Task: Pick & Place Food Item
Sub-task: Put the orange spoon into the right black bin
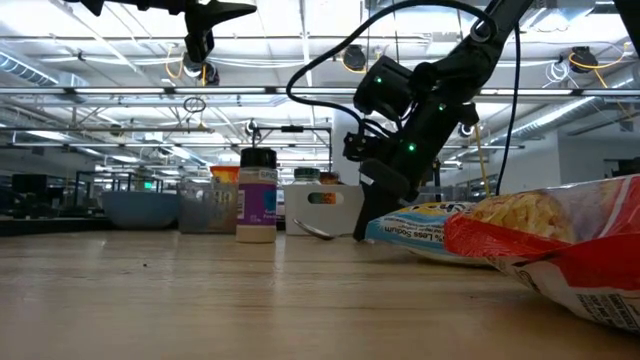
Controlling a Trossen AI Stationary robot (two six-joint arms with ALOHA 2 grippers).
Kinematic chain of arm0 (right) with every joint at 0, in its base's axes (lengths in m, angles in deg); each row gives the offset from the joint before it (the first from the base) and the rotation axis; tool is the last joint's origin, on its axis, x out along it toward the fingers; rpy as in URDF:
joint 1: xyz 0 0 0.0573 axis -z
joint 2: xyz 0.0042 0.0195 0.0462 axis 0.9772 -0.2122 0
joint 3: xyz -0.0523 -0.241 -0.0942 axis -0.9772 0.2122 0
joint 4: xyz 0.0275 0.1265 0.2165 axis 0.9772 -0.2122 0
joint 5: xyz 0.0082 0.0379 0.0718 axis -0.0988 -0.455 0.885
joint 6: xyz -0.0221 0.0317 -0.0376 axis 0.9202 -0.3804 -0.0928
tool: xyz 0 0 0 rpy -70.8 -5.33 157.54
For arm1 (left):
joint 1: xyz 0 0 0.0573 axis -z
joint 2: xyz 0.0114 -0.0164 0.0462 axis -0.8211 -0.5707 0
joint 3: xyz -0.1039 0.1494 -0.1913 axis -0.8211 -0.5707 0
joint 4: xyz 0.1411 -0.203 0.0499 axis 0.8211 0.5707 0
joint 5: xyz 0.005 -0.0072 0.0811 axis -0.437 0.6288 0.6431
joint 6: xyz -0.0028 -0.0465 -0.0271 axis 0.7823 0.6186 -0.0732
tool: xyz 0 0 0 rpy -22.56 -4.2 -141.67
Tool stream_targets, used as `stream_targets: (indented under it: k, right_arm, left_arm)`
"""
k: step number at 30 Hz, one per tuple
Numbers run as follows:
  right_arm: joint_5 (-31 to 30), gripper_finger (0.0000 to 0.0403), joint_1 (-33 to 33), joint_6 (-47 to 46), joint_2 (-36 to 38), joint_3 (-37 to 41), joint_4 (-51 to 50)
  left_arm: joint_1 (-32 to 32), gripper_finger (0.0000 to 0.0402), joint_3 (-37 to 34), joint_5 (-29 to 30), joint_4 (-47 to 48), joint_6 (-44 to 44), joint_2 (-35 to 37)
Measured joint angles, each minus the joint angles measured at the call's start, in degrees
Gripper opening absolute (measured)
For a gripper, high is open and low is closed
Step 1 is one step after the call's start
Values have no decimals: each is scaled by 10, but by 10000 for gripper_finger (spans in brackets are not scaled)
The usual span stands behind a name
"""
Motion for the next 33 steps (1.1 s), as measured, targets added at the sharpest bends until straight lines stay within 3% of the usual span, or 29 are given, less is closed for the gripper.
stream_targets:
  k: [9,22,33]
  right_arm:
    - [12,10,1,-24,0,0,-1]
    - [47,5,-3,-83,10,1,-4]
    - [42,3,-11,-100,87,1,-15]
  left_arm:
    - [0,145,0,0,0,1,0]
    - [0,145,0,0,0,0,0]
    - [0,145,0,0,2,-12,0]
